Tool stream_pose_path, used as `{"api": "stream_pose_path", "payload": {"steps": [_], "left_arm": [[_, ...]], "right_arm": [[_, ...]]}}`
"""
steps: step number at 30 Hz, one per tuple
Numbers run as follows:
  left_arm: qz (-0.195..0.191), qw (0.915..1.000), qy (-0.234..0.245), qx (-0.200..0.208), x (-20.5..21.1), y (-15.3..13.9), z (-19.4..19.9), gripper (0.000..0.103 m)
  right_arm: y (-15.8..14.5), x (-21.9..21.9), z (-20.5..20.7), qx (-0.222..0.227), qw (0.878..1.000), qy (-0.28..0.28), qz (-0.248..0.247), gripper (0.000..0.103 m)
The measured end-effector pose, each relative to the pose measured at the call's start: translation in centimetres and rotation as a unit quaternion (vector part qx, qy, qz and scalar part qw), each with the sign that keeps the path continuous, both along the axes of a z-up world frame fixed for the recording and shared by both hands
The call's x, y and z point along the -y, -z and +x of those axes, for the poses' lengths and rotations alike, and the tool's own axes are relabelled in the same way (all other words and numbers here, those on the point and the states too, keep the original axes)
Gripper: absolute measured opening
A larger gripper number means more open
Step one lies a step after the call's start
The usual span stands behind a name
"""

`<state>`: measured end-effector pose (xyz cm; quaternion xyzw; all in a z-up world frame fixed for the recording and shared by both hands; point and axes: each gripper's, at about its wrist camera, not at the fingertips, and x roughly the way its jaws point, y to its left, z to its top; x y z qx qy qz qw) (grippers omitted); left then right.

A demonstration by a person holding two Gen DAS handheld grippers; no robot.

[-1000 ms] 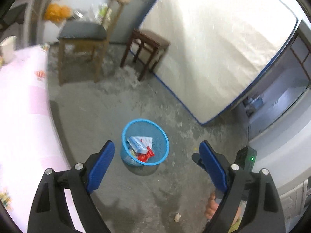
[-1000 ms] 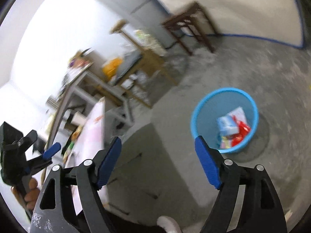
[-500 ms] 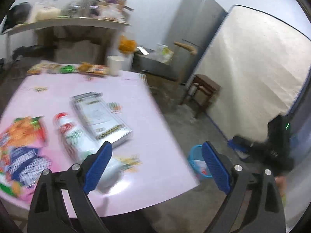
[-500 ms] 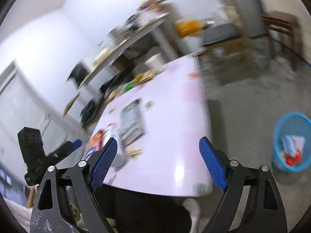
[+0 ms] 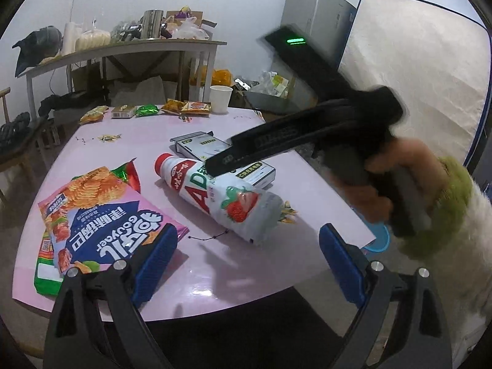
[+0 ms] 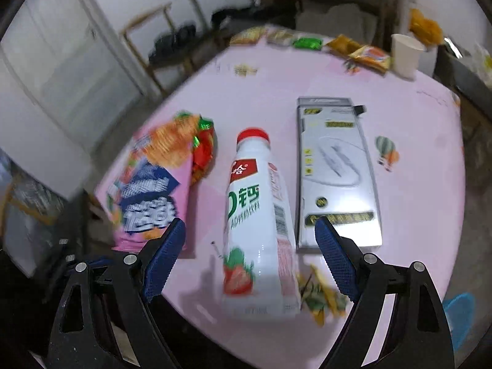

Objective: Collect trash
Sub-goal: 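Grasp the white AD milk bottle with the right gripper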

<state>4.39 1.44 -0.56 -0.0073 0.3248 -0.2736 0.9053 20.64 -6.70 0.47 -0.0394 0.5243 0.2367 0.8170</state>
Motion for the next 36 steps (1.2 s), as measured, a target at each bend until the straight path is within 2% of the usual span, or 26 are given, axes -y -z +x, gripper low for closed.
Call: {"api": "stream_pose_path", "payload": {"steps": [3,5,10,12,14,22,36], "left_arm": [[0.001,1.0000,0.002,0.004,0.1,-0.1,0.1,0.091],[-0.002,1.0000,0.007,0.006,0.1,0.0,0.2,0.091],[-0.006,0.9999,0.009,-0.002,0.1,0.4,0.5,0.091],[-0.008,0.9999,0.006,-0.004,0.1,0.5,0.5,0.091],[-0.013,0.9999,0.002,-0.008,-0.1,0.6,0.6,0.091],[-0.026,0.9995,-0.013,-0.007,-1.3,0.2,0.4,0.091],[-0.043,0.9983,-0.024,-0.031,-1.3,0.7,0.9,0.091]], "right_arm": [[1.5,-1.5,1.7,-0.017,0.998,-0.020,-0.056,0.081],[2.3,-1.8,2.1,-0.032,0.996,-0.022,-0.076,0.079],[4.2,-2.6,2.4,-0.055,0.992,-0.031,-0.108,0.077],[4.3,-2.9,2.6,-0.049,0.992,-0.032,-0.115,0.072],[4.4,-3.0,2.6,-0.057,0.992,-0.029,-0.112,0.061],[3.8,-2.3,2.2,-0.052,0.994,-0.004,-0.100,0.061],[0.1,2.5,0.4,-0.011,0.997,0.062,-0.051,0.060]]}}
